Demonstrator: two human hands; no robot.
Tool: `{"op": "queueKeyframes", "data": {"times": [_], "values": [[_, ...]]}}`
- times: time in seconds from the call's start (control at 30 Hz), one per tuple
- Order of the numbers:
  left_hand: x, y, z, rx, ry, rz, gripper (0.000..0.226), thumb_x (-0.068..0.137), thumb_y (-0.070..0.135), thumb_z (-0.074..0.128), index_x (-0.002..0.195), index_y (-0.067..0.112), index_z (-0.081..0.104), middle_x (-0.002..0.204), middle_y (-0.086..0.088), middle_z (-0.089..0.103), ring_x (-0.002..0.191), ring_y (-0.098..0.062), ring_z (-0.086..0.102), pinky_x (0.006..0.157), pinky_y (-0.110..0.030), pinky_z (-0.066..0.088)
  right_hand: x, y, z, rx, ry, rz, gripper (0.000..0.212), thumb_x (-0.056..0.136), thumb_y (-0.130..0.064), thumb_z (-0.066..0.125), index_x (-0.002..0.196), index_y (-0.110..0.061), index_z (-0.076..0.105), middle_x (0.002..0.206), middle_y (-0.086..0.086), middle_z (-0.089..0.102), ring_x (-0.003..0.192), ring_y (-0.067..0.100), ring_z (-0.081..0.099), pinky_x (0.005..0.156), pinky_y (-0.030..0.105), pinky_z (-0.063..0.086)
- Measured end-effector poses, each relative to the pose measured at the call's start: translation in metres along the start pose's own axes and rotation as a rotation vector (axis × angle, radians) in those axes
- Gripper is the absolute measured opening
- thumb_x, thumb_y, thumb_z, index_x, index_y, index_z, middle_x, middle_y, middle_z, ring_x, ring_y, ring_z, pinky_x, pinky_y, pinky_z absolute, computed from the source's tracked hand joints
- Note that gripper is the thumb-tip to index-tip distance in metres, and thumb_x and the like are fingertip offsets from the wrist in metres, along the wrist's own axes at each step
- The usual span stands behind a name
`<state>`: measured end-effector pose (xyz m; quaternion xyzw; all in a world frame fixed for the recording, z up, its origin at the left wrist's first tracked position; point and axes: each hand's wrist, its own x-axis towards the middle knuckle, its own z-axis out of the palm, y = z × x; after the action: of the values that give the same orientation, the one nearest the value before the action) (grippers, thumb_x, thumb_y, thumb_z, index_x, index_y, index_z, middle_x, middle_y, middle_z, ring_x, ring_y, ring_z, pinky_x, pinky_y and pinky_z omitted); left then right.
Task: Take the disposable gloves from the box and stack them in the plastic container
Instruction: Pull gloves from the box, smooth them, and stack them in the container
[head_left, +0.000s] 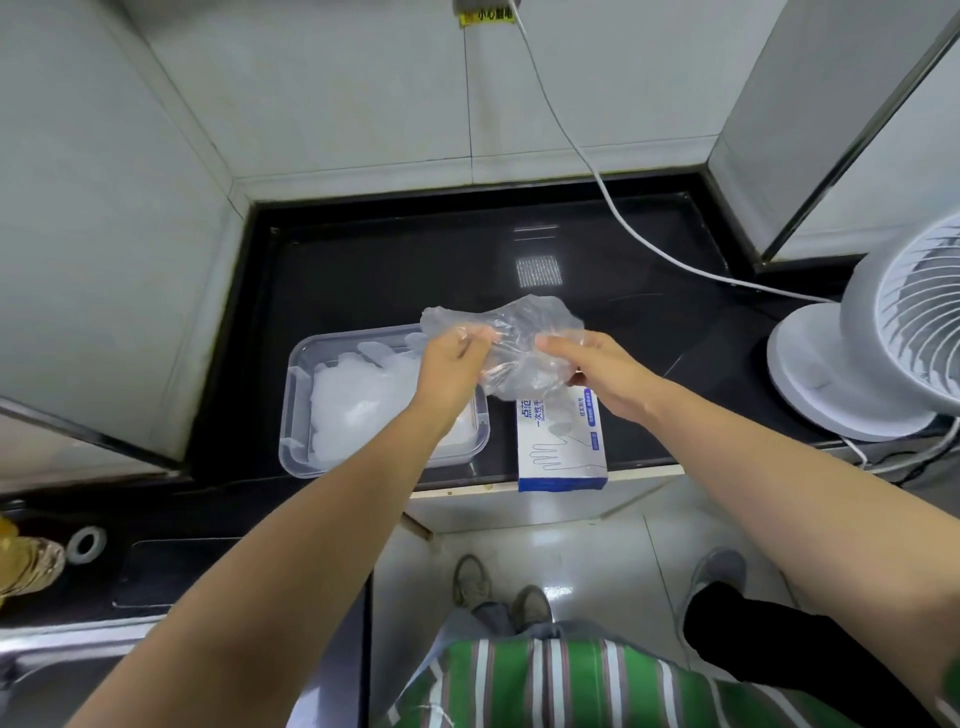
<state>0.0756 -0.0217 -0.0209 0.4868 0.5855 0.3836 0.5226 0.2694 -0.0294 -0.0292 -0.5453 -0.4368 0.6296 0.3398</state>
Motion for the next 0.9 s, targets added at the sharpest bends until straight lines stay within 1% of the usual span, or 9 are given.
{"op": "queueKeyframes", "data": {"times": [0.1,0.23,0.33,0.43,0.53,0.63,0.73,0.83,0.9], "values": [[-0.005,0.001,-0.022,0.036,-0.065,0.002,0.015,0.099,0.019,0.053,0.096,0.013,0.065,0.085,0.001,0.062,0.076,-0.008,0.057,0.062,-0.014,0.049,0.004,-0.006,0.006,0.02,-0.084,-0.013,0.043,0.088,-0.051,0.067,0.112,-0.016,0.072,0.111,0.006,0.072,0.108,0.021,0.067,0.096,0.038,0.049],[-0.008,-0.001,-0.051,-0.006,-0.026,-0.08,0.014,0.098,0.03,0.056,0.096,0.02,0.066,0.08,-0.007,0.048,0.061,-0.014,0.041,0.048,-0.017,0.046,0.016,-0.011,0.035,0.088,0.004,-0.031,0.015,0.093,-0.02,0.068,0.094,-0.005,0.066,0.082,0.013,0.067,0.075,0.026,0.062,0.07,0.034,0.049],[-0.011,-0.001,-0.072,-0.244,-0.023,-0.265,0.018,0.094,0.035,0.063,0.101,0.019,0.066,0.091,-0.008,0.059,0.074,-0.016,0.057,0.059,-0.018,0.054,0.022,-0.016,0.062,0.018,0.141,-0.063,0.011,0.093,-0.013,0.067,0.093,-0.007,0.058,0.063,0.005,0.061,0.051,0.017,0.053,0.047,0.022,0.043],[-0.01,-0.008,-0.087,-0.343,-0.049,-0.384,0.025,0.091,0.027,0.069,0.112,0.015,0.065,0.115,-0.007,0.068,0.094,-0.019,0.069,0.072,-0.023,0.058,0.028,-0.015,0.088,-0.11,0.186,-0.111,0.015,0.092,-0.015,0.067,0.083,-0.016,0.055,0.068,0.001,0.062,0.058,0.012,0.058,0.055,0.022,0.047],[-0.009,-0.016,-0.095,-0.244,0.179,-0.336,0.012,0.096,0.021,0.062,0.099,0.01,0.065,0.084,-0.004,0.067,0.078,-0.015,0.066,0.052,-0.016,0.052,0.033,-0.011,0.11,-0.224,0.228,-0.102,0.017,0.094,-0.018,0.065,0.082,-0.02,0.052,0.078,0.001,0.059,0.065,0.012,0.057,0.05,0.016,0.044],[-0.003,-0.028,-0.106,-0.032,0.3,-0.262,0.018,0.098,0.023,0.053,0.091,0.01,0.062,0.062,-0.003,0.055,0.053,-0.012,0.052,0.049,-0.024,0.044,0.036,-0.008,0.123,-0.306,0.234,-0.062,0.018,0.096,-0.02,0.062,0.082,-0.017,0.051,0.069,0.002,0.055,0.045,0.007,0.053,0.035,0.013,0.036],[0.002,-0.04,-0.119,0.397,0.297,-0.183,0.022,0.1,0.022,0.049,0.111,0.005,0.058,0.08,-0.006,0.058,0.066,-0.016,0.056,0.055,-0.021,0.042,0.039,-0.007,0.124,-0.359,0.253,-0.024,0.021,0.097,-0.02,0.06,0.079,-0.021,0.049,0.065,0.003,0.056,0.037,0.004,0.051,0.035,0.015,0.036],[0.005,-0.047,-0.131,0.677,0.291,-0.075,0.028,0.105,0.027,0.039,0.117,0.009,0.057,0.086,-0.007,0.059,0.067,-0.01,0.056,0.056,-0.018,0.042,0.046,-0.009,0.114,-0.42,0.377,-0.077,0.008,0.095,-0.015,0.059,0.088,-0.018,0.055,0.068,0.002,0.061,0.053,0.011,0.057,0.052,0.024,0.05],[0.011,-0.052,-0.134,0.776,0.253,-0.048,0.033,0.105,0.029,0.036,0.125,0.012,0.056,0.097,-0.011,0.064,0.076,-0.015,0.061,0.066,-0.022,0.046,0.051,-0.012,0.107,-0.414,0.477,-0.178,0.005,0.093,-0.014,0.06,0.097,-0.016,0.058,0.07,-0.003,0.059,0.063,0.011,0.056,0.063,0.019,0.048]]}}
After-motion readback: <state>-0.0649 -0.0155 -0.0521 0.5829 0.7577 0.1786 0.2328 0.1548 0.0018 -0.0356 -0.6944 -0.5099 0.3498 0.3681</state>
